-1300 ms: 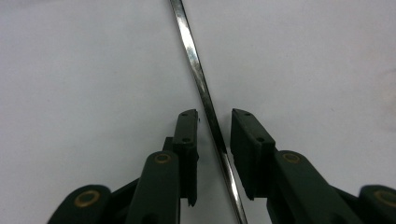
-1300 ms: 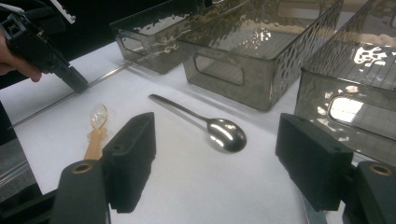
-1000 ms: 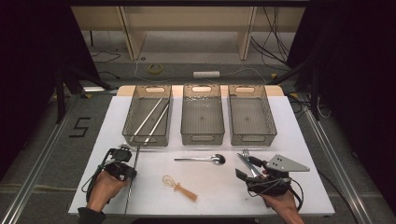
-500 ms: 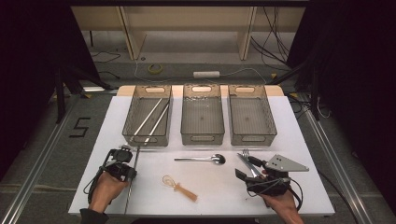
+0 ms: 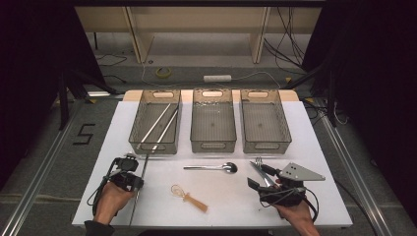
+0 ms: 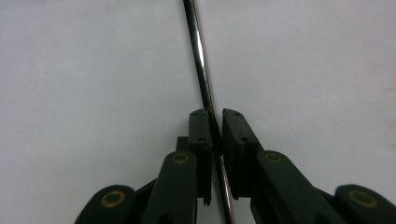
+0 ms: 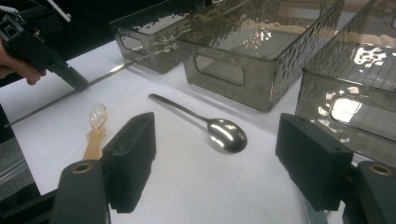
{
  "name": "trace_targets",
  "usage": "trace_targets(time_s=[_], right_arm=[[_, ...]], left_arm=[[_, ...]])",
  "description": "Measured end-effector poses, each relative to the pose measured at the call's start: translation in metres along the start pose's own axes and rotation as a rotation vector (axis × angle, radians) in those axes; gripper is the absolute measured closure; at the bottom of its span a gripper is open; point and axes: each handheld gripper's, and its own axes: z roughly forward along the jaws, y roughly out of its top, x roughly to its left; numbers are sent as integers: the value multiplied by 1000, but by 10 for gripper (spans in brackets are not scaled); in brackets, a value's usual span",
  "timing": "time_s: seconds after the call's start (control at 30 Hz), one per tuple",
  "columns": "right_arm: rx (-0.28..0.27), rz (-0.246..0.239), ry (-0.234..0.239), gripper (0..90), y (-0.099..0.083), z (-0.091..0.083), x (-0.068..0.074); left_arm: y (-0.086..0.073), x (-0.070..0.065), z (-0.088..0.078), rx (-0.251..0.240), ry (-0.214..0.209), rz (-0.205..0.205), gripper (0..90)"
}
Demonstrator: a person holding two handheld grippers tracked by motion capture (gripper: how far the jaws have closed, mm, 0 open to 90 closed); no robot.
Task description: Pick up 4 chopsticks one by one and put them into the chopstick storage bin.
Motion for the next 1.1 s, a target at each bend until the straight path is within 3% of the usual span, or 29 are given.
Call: trace_targets(time_s=[0.67, 1.1], right_arm=[[-3, -1, 1, 299, 0, -1, -1], [-4, 2, -1, 299, 0, -2, -1]], left_arm=[[0, 1, -1, 2, -11, 55, 854], [0, 7, -12, -3, -41, 105, 856]])
